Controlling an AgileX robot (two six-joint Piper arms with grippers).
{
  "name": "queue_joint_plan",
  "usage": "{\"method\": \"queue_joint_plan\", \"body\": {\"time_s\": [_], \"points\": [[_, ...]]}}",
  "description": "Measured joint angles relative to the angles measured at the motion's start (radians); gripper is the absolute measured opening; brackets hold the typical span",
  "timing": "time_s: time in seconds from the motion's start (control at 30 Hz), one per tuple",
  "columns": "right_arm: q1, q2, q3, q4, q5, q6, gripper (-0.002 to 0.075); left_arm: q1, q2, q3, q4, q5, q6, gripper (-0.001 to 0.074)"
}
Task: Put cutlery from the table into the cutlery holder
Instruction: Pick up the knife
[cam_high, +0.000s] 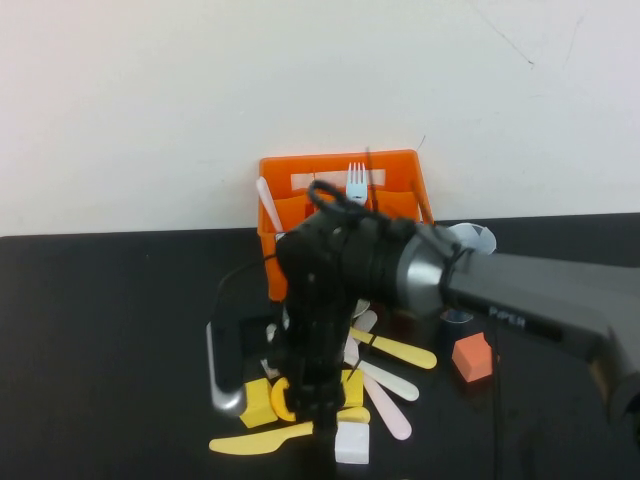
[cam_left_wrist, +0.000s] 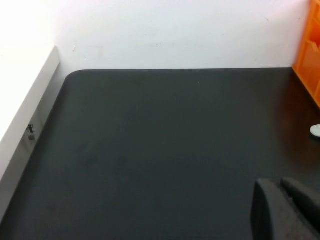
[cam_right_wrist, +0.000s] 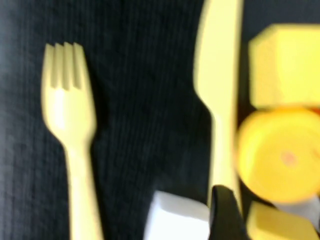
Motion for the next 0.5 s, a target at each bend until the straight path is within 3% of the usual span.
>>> {"method": "queue_joint_plan", "body": {"time_s": [0.5], "points": [[0.037, 0.074, 0.0, 0.079, 0.032, -0.024, 0.0375, 0.0, 0.0, 0.0, 0.0, 0.002, 0.0, -0.0001]]}}
